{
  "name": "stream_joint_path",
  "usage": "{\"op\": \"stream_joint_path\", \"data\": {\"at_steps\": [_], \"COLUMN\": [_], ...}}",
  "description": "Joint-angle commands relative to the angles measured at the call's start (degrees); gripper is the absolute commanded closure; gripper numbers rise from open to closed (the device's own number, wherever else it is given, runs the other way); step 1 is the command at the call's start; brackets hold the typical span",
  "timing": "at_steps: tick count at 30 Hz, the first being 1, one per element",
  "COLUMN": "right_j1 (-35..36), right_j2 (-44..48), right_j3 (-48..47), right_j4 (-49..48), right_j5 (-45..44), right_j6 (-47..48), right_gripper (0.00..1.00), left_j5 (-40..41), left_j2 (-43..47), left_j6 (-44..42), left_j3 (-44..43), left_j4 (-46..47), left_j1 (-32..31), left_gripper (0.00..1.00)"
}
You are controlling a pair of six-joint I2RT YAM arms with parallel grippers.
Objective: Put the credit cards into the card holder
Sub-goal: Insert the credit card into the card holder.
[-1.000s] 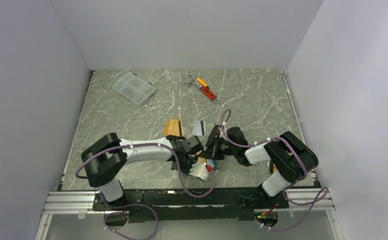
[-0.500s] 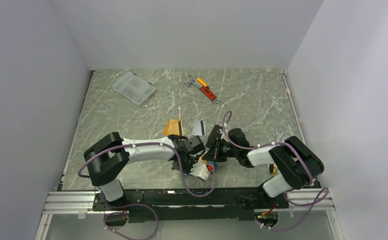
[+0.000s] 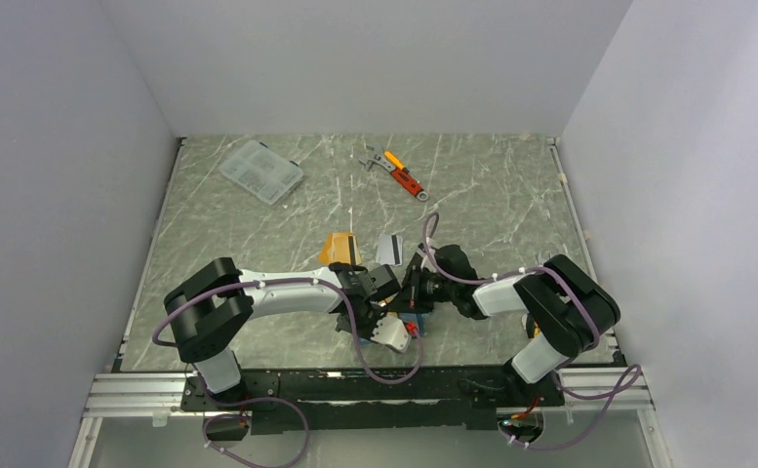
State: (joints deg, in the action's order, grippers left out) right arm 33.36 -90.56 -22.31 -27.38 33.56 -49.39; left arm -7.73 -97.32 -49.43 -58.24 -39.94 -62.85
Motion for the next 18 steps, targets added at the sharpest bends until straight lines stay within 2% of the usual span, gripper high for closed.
{"op": "stream_joint_path", "data": {"at_steps": [1, 2, 5, 10, 18], "right_j1": [2.0, 2.1, 2.1, 2.2, 2.1], "right_j2": [-3.3, -3.5, -3.1, 1.4, 8.5], "right_j3": [-0.6, -1.0, -1.5, -2.8, -6.2], "right_j4": [7.7, 8.6, 11.2, 19.3, 33.4], "right_j5": [-2.2, -2.6, -3.7, -7.0, -11.4], "right_j6": [2.9, 2.9, 2.5, 4.3, 7.5], "right_gripper": [1.0, 1.0, 0.82, 0.69, 0.6], "left_j5": [-4.1, -4.2, -3.9, -3.6, -3.8], "left_j2": [-3.3, -3.3, -2.8, -1.0, -0.4], "left_j6": [1.0, 0.9, 0.8, 0.7, 0.3], "left_j3": [2.0, 2.0, 2.3, 3.8, 4.8], "left_j4": [2.8, 2.9, 3.0, 4.0, 4.2], "left_j1": [-1.0, -1.0, -1.0, 0.1, 1.6], "left_gripper": [1.0, 1.0, 1.0, 1.0, 1.0]}}
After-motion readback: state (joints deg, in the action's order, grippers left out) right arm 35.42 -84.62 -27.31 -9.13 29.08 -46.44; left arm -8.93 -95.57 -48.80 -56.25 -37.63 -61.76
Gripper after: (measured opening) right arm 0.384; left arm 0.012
